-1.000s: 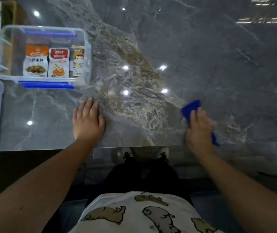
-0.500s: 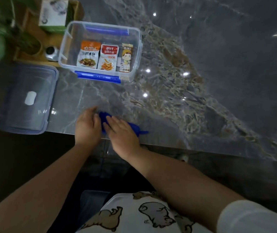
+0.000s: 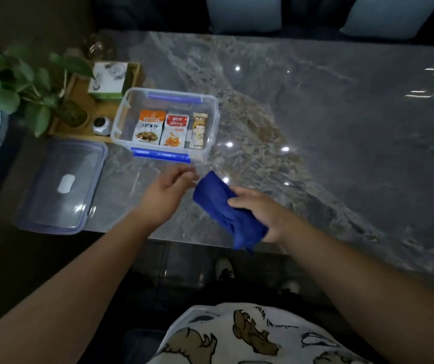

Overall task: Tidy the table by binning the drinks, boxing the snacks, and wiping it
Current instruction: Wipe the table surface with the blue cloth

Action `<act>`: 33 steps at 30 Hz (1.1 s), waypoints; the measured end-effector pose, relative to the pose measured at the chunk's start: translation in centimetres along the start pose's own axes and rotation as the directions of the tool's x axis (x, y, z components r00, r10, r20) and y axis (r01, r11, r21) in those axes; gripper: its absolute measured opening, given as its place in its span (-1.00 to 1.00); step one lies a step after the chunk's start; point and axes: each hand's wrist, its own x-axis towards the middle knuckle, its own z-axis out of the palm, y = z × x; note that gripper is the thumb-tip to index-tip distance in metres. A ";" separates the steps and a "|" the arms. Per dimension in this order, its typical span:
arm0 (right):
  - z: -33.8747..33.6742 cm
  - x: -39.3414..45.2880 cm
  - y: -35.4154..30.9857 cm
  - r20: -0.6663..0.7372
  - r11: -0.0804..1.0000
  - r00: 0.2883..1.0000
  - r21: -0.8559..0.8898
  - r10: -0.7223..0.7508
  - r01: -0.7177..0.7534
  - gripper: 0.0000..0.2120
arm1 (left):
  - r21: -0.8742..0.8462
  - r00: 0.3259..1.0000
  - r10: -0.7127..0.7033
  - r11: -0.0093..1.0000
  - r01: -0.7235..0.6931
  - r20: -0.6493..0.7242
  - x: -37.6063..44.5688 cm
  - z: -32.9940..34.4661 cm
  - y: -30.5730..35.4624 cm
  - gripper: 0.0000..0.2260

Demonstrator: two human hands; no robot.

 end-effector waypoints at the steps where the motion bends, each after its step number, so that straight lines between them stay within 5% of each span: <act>1: -0.8 -1.3 -1.2 0.031 1.000 0.999 0.003 -0.016 0.016 -0.67 | 0.020 0.990 0.031 0.999 -0.034 0.137 0.4 1.0 1.3 -0.83; 4: -3.1 -5.4 -4.0 0.067 0.997 0.996 -0.050 -0.053 0.057 -0.61 | 0.052 0.907 0.044 0.996 -0.072 0.418 1.5 4.3 5.0 -0.78; 9: -7.7 -12.3 -6.5 0.025 0.972 0.996 -0.215 -0.089 0.092 -0.49 | 0.143 0.775 -0.006 0.984 -0.109 0.632 3.9 10.9 10.2 -0.78; 12: -11.2 -16.7 -7.9 -0.055 0.883 0.995 -0.467 -0.078 0.044 -0.51 | 0.095 0.694 0.018 0.988 -0.125 0.720 4.1 15.9 13.0 -0.81; 15: -15.6 -21.2 -9.3 -0.189 0.587 0.977 -0.804 -0.103 -0.094 -0.63 | 0.074 0.693 0.058 0.984 -0.159 0.719 4.1 21.2 15.2 -0.86; 17: -19.3 -24.1 -9.8 -0.239 0.468 0.960 -0.871 -0.145 -0.146 -0.71 | 0.098 0.710 0.089 0.971 -0.218 0.699 4.4 24.7 16.6 -0.88; 21: -26.3 -30.3 -11.1 -0.212 0.642 0.968 -0.763 -0.136 -0.076 -0.81 | 0.136 0.712 0.096 0.955 -0.262 0.696 4.7 31.8 18.5 -0.77; 23: -29.3 -33.1 -12.2 -0.207 0.643 0.967 -0.763 -0.146 -0.066 -0.84 | 0.142 0.696 0.080 0.956 -0.255 0.714 4.3 35.8 19.3 -0.69; 29: -36.5 -39.1 -14.5 -0.247 0.519 0.951 -0.846 -0.184 -0.120 -0.85 | 0.222 0.678 0.007 0.943 -0.249 0.735 2.2 45.1 21.5 -0.72; 33: -39.0 -39.5 -14.6 -0.215 0.367 0.965 -0.918 -0.152 -0.147 -0.85 | 0.426 0.682 -0.050 0.814 -0.396 0.730 1.5 48.3 21.3 -0.84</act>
